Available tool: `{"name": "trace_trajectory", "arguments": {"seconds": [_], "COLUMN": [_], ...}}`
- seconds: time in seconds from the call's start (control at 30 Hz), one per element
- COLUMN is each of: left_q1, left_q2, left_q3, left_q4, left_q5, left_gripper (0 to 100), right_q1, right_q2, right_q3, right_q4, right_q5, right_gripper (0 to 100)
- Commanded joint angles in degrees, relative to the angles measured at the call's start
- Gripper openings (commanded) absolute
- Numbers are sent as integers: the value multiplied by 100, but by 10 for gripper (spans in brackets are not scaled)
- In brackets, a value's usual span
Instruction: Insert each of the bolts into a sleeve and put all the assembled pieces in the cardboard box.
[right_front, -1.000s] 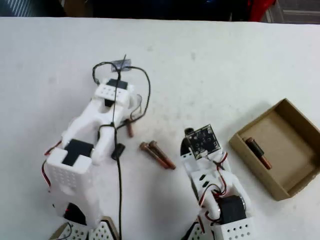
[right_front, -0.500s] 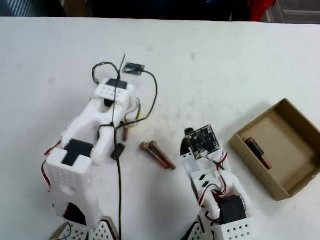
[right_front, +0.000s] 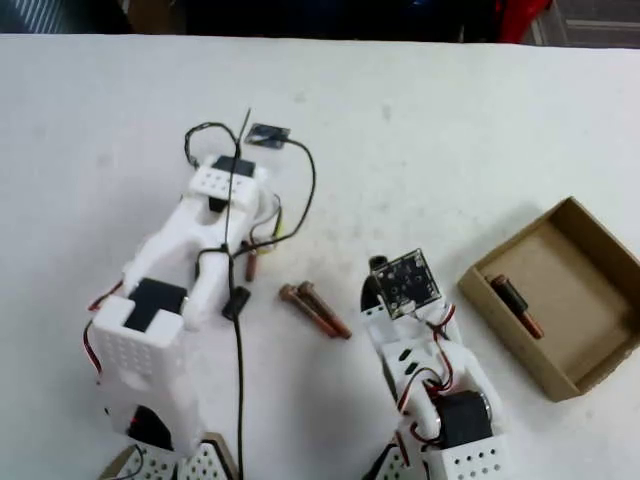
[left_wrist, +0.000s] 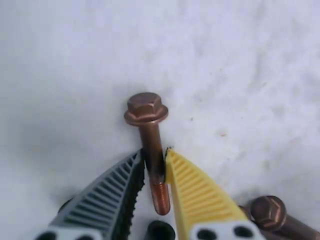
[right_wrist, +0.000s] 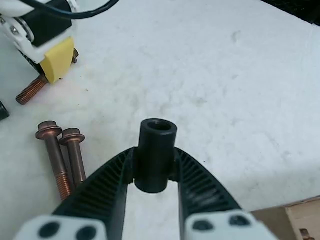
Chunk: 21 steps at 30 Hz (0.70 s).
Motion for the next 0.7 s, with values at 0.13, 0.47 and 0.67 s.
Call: {"name": "trace_trajectory", "arguments": {"seconds": [0.13, 0.47, 0.67], "left_q1": [-66, -330, -303], "left_q2": [-101, -57, -48], "left_q3": [-299, -273, -264], "left_q4": [-26, -352, -598], "left_q5": [-202, -440, -440], "left_gripper": [119, 181, 181], "right_q1": [57, 57, 57], "right_q2": [-66, -66, -66], "right_q3": [-53, -18, -18], "right_q4": [-119, -119, -119], "right_q5": [-9, -9, -9], "right_gripper": [17, 17, 17]}}
